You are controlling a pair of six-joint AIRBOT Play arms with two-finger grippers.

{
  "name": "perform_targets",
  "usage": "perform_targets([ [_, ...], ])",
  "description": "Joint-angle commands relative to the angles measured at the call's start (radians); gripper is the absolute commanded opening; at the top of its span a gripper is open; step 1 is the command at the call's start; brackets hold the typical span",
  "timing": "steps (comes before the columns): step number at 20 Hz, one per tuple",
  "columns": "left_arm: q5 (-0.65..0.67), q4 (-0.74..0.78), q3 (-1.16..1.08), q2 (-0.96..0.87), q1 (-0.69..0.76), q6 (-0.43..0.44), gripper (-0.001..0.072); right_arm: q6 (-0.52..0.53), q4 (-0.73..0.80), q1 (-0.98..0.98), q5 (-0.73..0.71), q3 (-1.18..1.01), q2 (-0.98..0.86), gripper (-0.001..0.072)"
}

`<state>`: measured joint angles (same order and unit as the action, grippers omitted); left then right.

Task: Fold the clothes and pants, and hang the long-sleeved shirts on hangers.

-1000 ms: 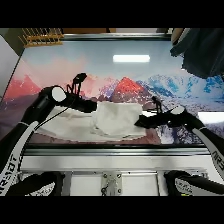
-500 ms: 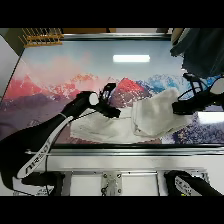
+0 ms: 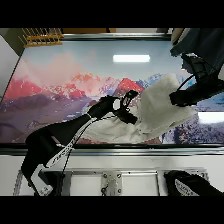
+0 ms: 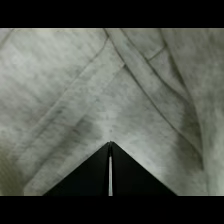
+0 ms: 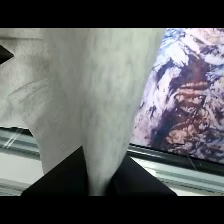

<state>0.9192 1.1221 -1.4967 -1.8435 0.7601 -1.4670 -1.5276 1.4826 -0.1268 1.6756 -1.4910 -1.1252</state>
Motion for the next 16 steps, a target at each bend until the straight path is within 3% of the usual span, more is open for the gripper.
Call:
perform_targets([
  [1, 0.000, 0.001, -0.015, -0.016, 0.008, 0.000, 0.0030, -0.076, 0.010, -0.075, 0.035, -0.029, 0.000, 0.0019],
  [6, 0.019, 0.005, -0.015, 0.050, -0.087, 0.001, 0.0030, -0.113, 0.010, -0.171, 0.025, -0.032, -0.018, 0.0019],
  [10, 0.020, 0.012, -0.015, 0.152, -0.247, 0.001, 0.0030, -0.183, 0.005, -0.279, -0.004, -0.050, -0.054, 0.0019],
  [16, 0.050, 0.011, -0.015, 0.286, -0.517, 0.001, 0.0030, -0.404, -0.044, -0.476, -0.159, -0.085, -0.152, 0.0019],
])
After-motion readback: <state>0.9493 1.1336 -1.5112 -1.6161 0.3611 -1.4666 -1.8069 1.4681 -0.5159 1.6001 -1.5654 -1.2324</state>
